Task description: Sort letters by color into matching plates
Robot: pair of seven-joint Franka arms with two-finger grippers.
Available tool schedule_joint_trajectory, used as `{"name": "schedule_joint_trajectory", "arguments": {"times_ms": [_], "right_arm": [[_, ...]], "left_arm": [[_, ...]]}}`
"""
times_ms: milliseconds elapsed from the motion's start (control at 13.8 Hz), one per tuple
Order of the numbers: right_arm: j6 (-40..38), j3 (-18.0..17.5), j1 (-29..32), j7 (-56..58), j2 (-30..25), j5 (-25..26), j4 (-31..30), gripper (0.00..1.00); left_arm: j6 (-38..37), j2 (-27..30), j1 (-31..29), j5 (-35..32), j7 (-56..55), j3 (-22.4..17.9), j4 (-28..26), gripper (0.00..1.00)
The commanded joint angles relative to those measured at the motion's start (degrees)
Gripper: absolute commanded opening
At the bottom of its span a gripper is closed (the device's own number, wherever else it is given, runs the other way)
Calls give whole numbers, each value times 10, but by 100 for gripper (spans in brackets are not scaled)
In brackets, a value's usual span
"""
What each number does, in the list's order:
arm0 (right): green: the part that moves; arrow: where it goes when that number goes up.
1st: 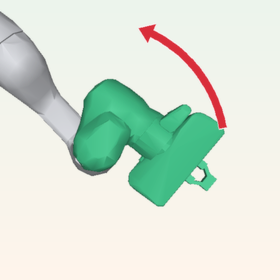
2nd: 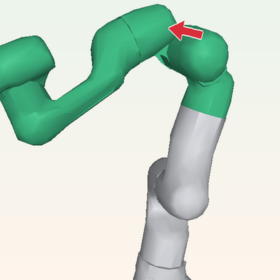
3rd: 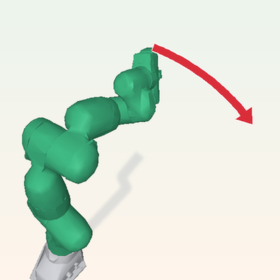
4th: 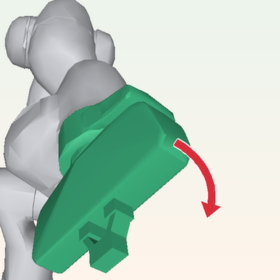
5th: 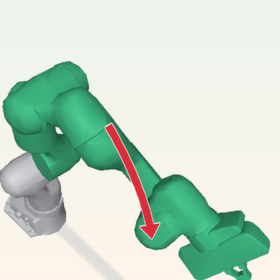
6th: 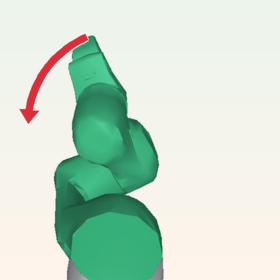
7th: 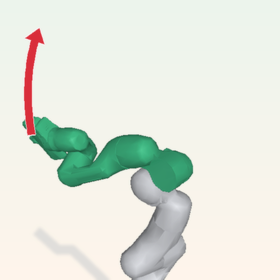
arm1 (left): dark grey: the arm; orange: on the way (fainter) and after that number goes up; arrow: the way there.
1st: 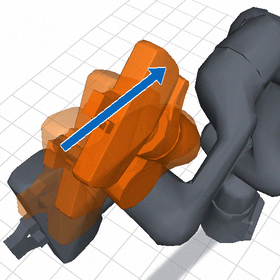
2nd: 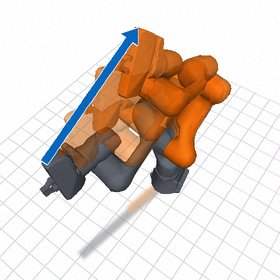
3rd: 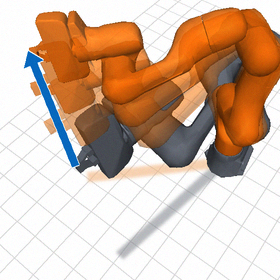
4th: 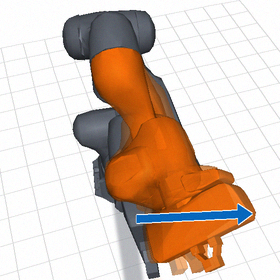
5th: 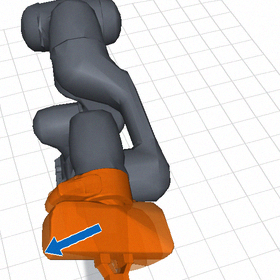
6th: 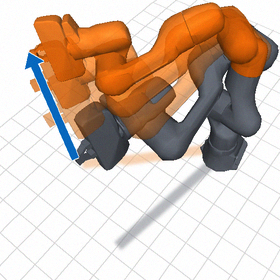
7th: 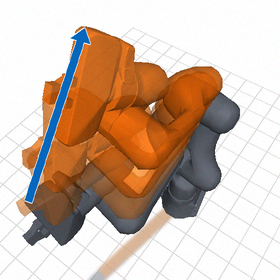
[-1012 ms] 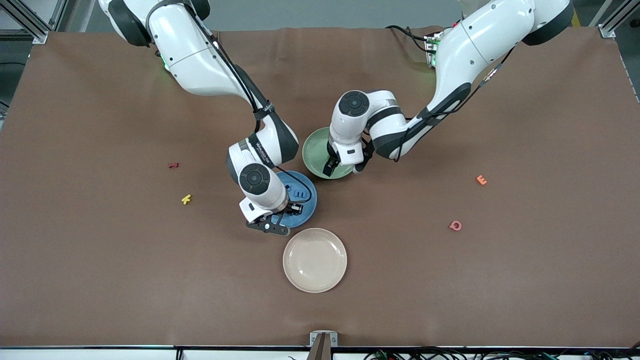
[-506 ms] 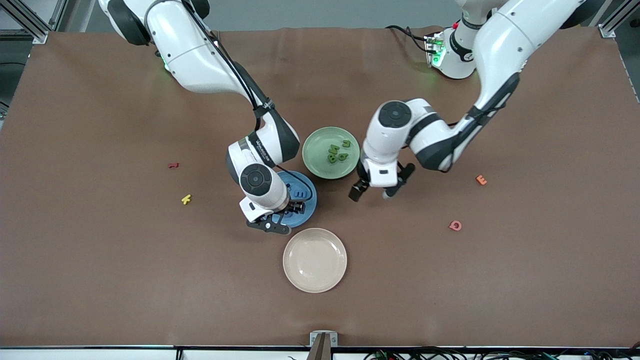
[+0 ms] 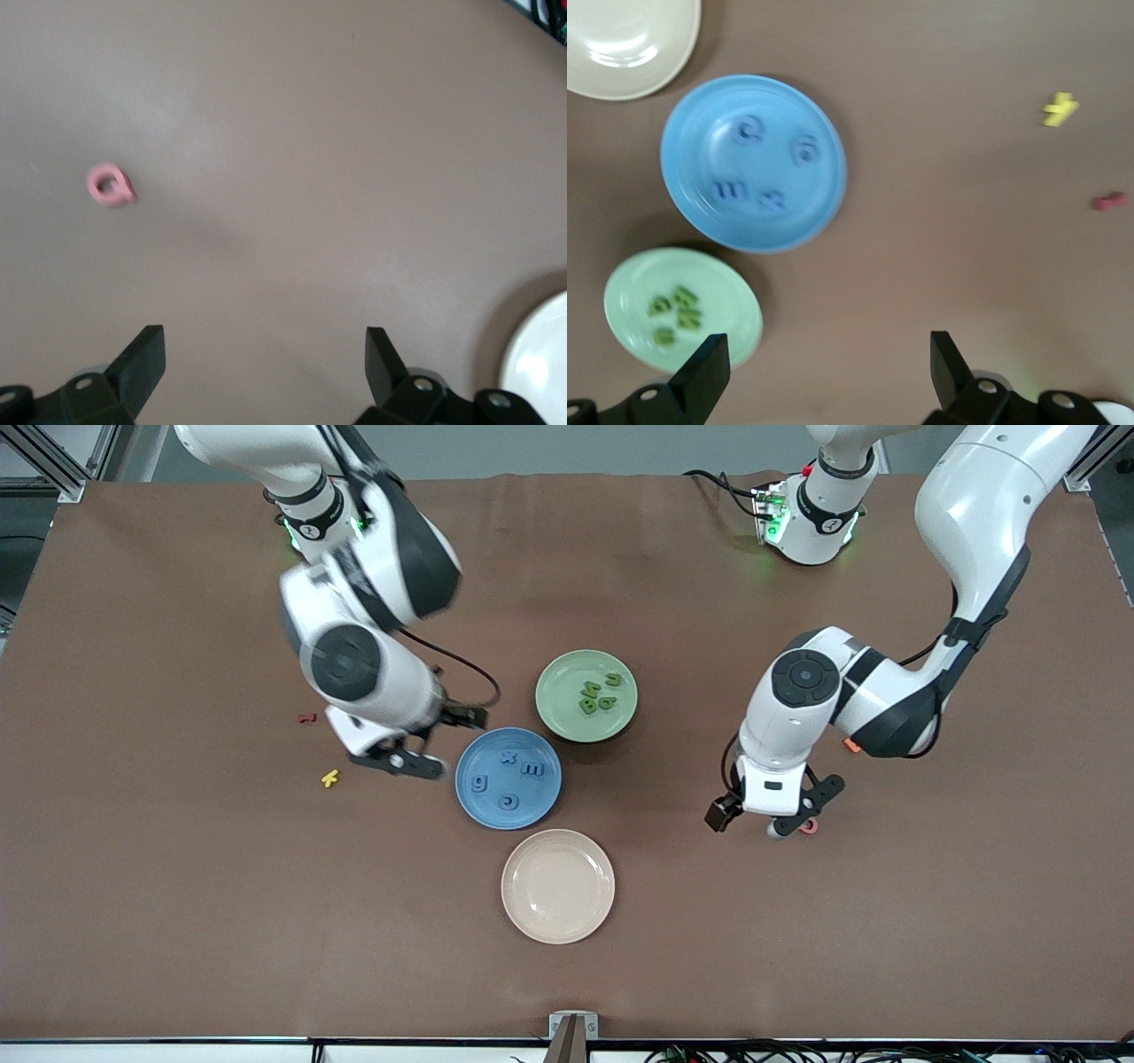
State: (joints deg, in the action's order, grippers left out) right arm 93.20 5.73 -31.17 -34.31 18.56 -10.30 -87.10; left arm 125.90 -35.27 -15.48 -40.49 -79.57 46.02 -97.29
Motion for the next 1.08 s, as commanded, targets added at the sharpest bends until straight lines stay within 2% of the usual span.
{"name": "schedule_joint_trajectory", "arguments": {"times_ms": [0, 145, 361, 578, 867, 1012], "right_arm": [[15, -6, 60, 84, -160, -5, -169, 100], [-1, -5, 121, 155, -209, -2, -202, 100], [-20, -5, 188, 233, -224, 63, -186, 100], [-28, -5, 271, 363, -221, 70, -149, 100], [-49, -6, 285, 385, -209, 123, -46, 100], [-57, -6, 289, 383, -191, 117, -4, 100]], "left_arm": [[-20, 12, -32, -4, 97, 2, 15, 99], [-20, 12, -53, -4, 167, 1, 18, 99], [-21, 22, -89, -4, 264, 4, 18, 99], [-49, 41, -90, 3, 323, 3, 23, 99], [-91, 94, -92, 65, 418, -7, 40, 100], [-144, 114, -88, 96, 476, -15, 62, 100]]}}
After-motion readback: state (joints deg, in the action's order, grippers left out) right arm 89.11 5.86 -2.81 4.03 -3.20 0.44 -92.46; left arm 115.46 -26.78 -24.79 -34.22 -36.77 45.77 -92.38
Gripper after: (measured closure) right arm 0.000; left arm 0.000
